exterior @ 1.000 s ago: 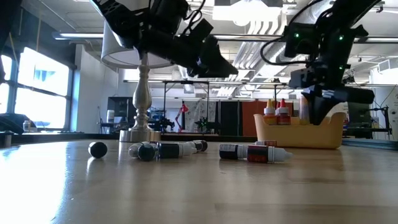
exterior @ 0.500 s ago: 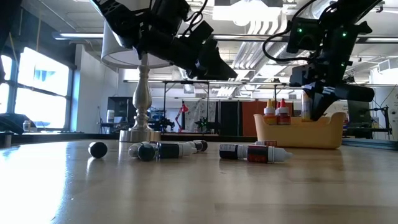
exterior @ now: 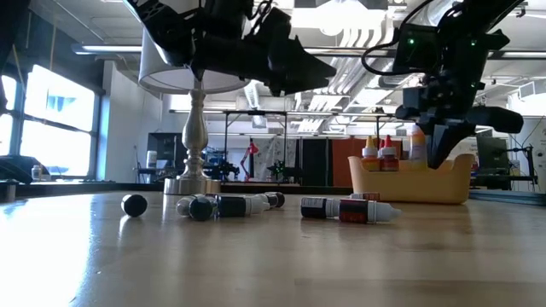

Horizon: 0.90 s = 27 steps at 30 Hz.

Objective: Pick & Place food coloring
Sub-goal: Adjust the large yellow food coloring bottle in the yellow bin

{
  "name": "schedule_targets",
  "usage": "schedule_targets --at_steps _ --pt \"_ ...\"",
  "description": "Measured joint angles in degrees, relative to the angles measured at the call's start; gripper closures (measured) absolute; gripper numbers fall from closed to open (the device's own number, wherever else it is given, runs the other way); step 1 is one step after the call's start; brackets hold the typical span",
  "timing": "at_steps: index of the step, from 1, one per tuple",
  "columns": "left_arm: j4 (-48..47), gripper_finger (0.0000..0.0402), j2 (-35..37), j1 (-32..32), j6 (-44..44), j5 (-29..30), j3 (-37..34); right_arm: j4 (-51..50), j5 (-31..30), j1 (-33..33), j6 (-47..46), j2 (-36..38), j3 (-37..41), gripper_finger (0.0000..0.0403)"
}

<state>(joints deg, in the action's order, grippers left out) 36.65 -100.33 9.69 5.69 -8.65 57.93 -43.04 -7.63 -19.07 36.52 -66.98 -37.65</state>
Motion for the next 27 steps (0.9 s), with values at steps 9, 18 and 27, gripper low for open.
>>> schedule_targets --at_steps 9,18,27 --pt "0.4 0.0133 0.0 0.1 -3.0 16.3 0.5 5.7 5.3 0.0 10.4 0.0 0.0 0.0392" --pt "2.7 0.0133 0.0 1.8 -3.6 19.7 1.8 5.0 7.1 -0.1 11.2 -0.2 0.0 0.0394" --pt "0.6 0.0133 -10.6 1.9 -4.5 19.8 9.8 8.4 10.1 -0.1 14.8 -1.1 0.0 0.0402"
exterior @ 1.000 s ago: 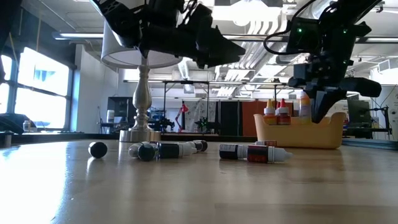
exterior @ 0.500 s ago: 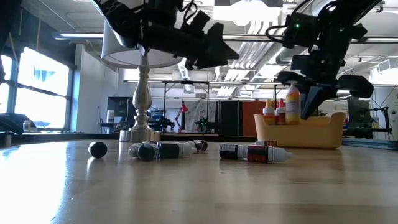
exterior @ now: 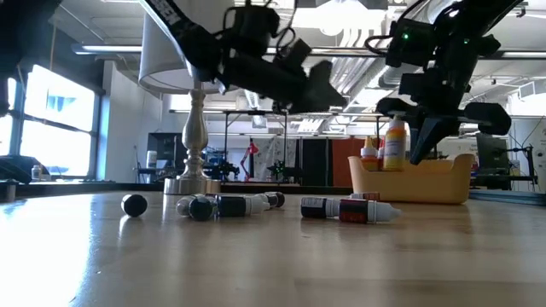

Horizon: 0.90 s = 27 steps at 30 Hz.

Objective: Pick & Place food coloring
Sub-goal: Adjust the large yellow food coloring bottle in the yellow bin

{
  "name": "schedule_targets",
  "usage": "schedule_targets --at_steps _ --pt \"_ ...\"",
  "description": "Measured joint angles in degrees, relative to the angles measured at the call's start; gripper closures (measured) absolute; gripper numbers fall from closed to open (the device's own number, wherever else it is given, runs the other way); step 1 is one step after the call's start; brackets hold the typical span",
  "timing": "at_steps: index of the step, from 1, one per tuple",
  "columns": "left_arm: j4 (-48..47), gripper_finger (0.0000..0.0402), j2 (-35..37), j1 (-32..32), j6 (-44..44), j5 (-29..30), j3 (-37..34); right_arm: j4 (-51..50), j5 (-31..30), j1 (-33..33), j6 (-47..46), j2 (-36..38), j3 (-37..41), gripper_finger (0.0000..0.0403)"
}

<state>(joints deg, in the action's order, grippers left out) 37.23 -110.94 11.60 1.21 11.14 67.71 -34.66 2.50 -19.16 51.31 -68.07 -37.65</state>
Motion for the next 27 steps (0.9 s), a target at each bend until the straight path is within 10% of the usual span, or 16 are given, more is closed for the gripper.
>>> schedule_targets --at_steps 27 --pt "-3.4 0.0133 -10.5 -0.4 0.0 1.8 10.6 0.2 -1.6 -1.9 2.7 -3.6 0.0 0.0402"
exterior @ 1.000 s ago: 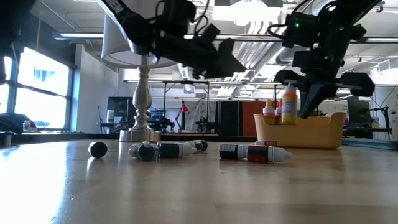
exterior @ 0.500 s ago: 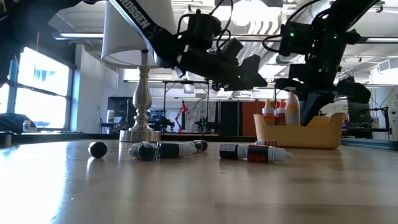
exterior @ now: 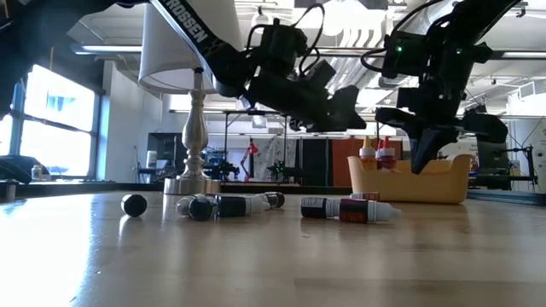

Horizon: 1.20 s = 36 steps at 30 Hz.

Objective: Pick & Place food coloring
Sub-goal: Adjust the large yellow food coloring bottle in the yellow bin

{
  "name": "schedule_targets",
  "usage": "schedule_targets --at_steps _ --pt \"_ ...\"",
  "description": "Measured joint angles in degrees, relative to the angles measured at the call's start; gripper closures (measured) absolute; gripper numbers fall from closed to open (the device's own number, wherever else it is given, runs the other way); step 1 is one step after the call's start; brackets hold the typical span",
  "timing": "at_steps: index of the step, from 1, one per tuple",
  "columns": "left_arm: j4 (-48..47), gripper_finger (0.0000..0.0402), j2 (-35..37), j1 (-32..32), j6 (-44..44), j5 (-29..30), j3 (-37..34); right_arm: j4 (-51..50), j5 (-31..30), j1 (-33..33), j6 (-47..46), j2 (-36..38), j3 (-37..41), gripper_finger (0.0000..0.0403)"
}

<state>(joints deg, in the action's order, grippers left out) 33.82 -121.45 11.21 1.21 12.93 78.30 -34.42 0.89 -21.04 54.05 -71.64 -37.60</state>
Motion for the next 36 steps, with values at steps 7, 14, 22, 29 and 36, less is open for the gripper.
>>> schedule_targets --at_steps 7,14,22,29,36 --pt "-5.0 0.0133 0.0 -0.5 -0.2 -3.4 0.0 -0.4 -1.4 0.1 -6.3 0.4 0.0 0.0401" --pt "-12.1 0.0133 0.4 -2.8 4.6 -0.3 0.0 -0.5 -6.5 0.1 -29.1 3.6 0.0 0.04" --pt "-30.1 0.0133 9.4 -3.7 4.8 4.2 0.0 1.6 -6.6 0.0 -39.5 6.5 0.0 0.0398" --pt "-47.5 0.0133 21.4 -3.7 3.0 3.1 -0.1 3.5 4.6 0.0 -41.3 6.5 0.0 0.0394" --pt "-59.2 0.0133 35.1 -3.7 7.3 5.2 0.0 7.3 13.1 0.1 -48.6 6.5 0.0 0.0397"
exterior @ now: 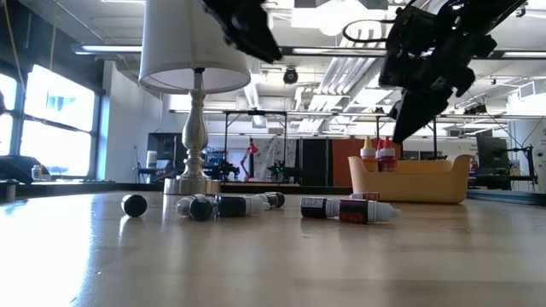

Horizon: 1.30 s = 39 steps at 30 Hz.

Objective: Pick & Place food coloring
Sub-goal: Adjust the large yellow food coloring bottle in the yellow bin

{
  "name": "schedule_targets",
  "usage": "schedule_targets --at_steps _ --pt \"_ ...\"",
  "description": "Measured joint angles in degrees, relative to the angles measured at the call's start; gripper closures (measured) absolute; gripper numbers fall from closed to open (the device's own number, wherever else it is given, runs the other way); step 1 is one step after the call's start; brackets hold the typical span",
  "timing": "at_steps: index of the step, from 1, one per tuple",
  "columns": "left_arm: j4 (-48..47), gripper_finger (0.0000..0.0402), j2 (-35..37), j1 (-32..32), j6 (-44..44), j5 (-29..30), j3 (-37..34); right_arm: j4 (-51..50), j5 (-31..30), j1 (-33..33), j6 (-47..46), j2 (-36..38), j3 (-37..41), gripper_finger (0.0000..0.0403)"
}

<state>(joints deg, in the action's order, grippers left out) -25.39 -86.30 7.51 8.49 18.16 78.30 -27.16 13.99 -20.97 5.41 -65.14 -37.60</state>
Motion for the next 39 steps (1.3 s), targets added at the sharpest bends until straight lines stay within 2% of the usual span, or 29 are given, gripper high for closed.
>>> schedule_targets --at_steps 4,7,10,15,18,23,27,29,33,35,39 --pt "-8.7 0.0133 6.3 0.0 0.2 0.4 0.0 4.0 0.1 0.0 0.0 0.0 0.0 0.0396" --pt "-10.8 0.0133 10.2 0.0 -1.1 0.4 -2.7 6.1 -3.3 0.0 2.8 0.0 0.0 0.0396" --pt "-7.6 0.0133 14.3 0.0 -4.0 0.4 -9.3 6.9 -7.8 0.0 1.5 0.0 0.0 0.04" --pt "1.9 0.0133 20.8 0.0 -7.2 -4.2 -22.1 6.9 -7.4 0.0 1.0 -0.2 0.0 0.0401" --pt "4.9 0.0133 23.7 0.0 -9.0 -2.9 -27.3 6.8 -7.4 0.0 -0.1 -0.2 0.0 0.0402" --pt "3.6 0.0133 27.8 0.0 -14.0 3.4 -31.1 6.9 -11.6 0.0 0.8 -0.2 0.0 0.0401" --pt "2.9 0.0133 30.1 0.0 -14.8 3.0 -31.4 10.1 -11.1 0.0 0.9 -0.2 0.0 0.0401" --pt "3.0 0.0133 30.9 0.0 -14.8 1.5 -31.4 13.4 -13.4 0.0 0.8 -0.2 0.0 0.0398" --pt "2.9 0.0133 31.9 0.0 -15.0 -1.0 -31.4 14.0 -15.3 -0.1 -0.3 -0.2 0.0 0.0372" --pt "3.1 0.0133 31.9 0.0 -15.3 -1.1 -31.4 11.2 -15.5 -0.1 -0.3 -0.2 0.0 0.0348" --pt "3.1 0.0133 31.8 0.0 -16.5 -0.9 -31.4 3.6 -19.6 -0.1 -0.5 -0.2 0.0 0.0294"
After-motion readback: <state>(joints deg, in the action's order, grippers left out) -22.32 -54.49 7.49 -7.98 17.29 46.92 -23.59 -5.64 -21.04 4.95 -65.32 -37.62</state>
